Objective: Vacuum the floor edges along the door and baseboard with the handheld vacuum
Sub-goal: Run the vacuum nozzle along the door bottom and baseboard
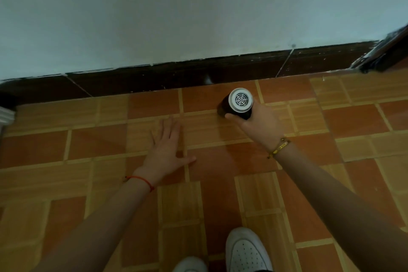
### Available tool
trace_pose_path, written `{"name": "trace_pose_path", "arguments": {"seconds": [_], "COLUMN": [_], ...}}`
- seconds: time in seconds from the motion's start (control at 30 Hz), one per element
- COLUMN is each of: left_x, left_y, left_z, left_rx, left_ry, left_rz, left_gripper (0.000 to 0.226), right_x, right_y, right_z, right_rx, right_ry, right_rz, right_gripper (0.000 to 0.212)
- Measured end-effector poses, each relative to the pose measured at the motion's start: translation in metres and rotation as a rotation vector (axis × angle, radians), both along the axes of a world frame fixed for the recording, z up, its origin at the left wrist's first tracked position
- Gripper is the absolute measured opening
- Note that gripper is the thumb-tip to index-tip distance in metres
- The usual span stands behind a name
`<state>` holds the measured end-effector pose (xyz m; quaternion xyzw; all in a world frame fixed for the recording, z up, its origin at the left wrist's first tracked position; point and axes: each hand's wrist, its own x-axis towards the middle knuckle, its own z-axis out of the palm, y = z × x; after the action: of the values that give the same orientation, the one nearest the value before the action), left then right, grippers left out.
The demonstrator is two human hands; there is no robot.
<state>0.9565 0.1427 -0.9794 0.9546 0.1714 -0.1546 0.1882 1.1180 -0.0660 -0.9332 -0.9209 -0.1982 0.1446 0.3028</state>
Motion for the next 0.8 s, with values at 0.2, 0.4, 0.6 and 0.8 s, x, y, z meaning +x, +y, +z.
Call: {"name": "trace_pose_path", "arguments": {"seconds": [0.2, 0.4, 0.6, 0.8], "left_x": [-0.027, -0.033, -0.031, -0.034], "left_y": [0.017, 0.012, 0.010, 0.013], "left_z": [0.002, 0.002, 0.001, -0.003], "left_rx": [-0.013, -0.018, -0.004, -0.027], "left_ry": [0.196, 0.253, 0.248, 0.211], "left_rz": [0.140, 0.135, 0.143, 0.151], "left_gripper": [0.120, 0.120, 0.120, 0.122], "right_x": [-0.001, -0.008, 0.005, 0.008], "right_y": [0.038, 0.072, 0.101, 0.138], "right_z": [0.001, 0.002, 0.002, -0.003], "right_rx": [0.002, 0.001, -0.035, -0.025], "right_ry": [0.025, 0.006, -0.107, -0.136], "right_rz": [0.150, 0.263, 0.217, 0.280], "right_gripper": [0.076, 0.077, 0.073, 0.075]}}
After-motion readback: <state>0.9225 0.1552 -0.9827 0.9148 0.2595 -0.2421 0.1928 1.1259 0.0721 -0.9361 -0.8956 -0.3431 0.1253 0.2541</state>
